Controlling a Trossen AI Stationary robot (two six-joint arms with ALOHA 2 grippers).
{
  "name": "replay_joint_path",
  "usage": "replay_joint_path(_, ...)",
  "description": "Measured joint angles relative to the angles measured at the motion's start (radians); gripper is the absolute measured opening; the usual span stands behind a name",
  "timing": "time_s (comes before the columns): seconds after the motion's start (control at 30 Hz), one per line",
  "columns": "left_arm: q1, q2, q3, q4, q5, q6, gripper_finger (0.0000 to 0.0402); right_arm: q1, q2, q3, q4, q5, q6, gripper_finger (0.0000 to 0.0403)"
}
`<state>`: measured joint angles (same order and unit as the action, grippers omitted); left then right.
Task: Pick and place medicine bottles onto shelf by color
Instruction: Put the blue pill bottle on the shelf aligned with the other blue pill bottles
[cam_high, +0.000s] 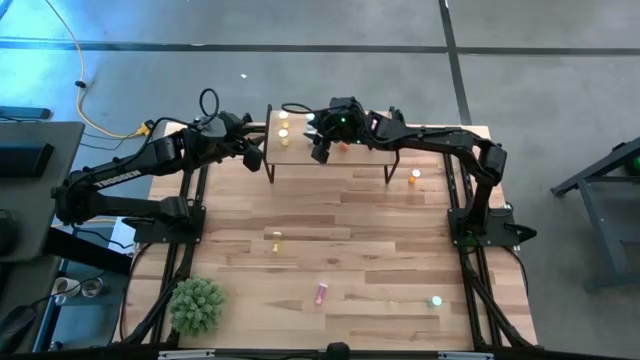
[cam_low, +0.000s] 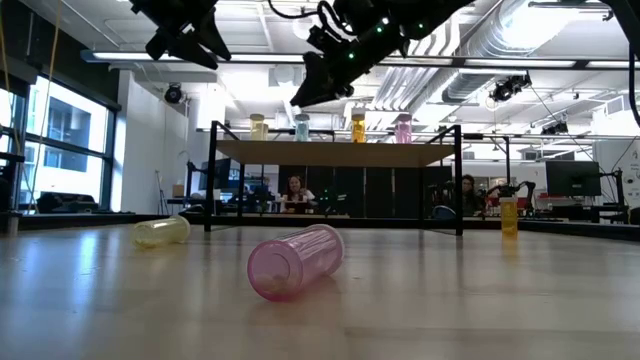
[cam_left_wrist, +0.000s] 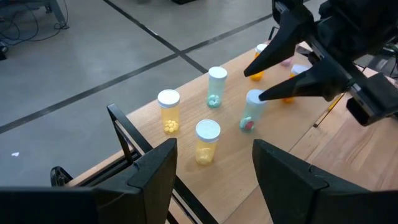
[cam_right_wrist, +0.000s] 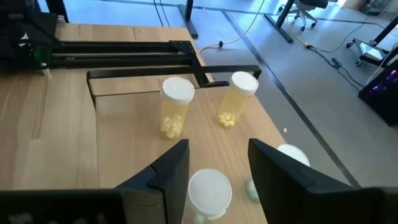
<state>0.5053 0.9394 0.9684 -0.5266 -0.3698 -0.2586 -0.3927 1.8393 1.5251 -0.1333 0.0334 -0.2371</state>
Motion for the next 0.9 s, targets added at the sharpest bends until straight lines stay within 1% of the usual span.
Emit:
replay_joint_path(0.23,0.000,0.000,0.000,0.000,0.000,0.000,0.0197,0.000,0.000,0.069,-0.077,0.000,0.000,0.0156)
replay_joint_path(0.33,0.000,0.000,0.000,0.000,0.000,0.000,0.0197,0.000,0.000,0.113,-0.140,0.000,0.006,0.0156)
replay_joint_path(0.6,0.000,0.000,0.000,0.000,0.000,0.016,0.0197,0.011,0.000,0.257,-0.329,0.001,0.087,0.0156)
replay_joint_path(0.67,0.000,0.000,0.000,0.000,0.000,0.053,0.0197,0.023,-0.001,0.283,-0.380,0.001,0.113,0.0156)
replay_joint_path(0.77,0.000,0.000,0.000,0.000,0.000,0.101,0.0197,0.049,-0.001,0.299,-0.453,0.000,0.208,0.0156)
replay_joint_path(0.83,0.000,0.000,0.000,-0.001,0.004,0.106,0.0197,0.073,-0.001,0.299,-0.495,0.000,0.279,0.0156)
replay_joint_path(0.9,-0.002,0.000,0.000,-0.010,0.028,0.104,0.0197,0.101,-0.001,0.299,-0.542,0.001,0.323,0.0156)
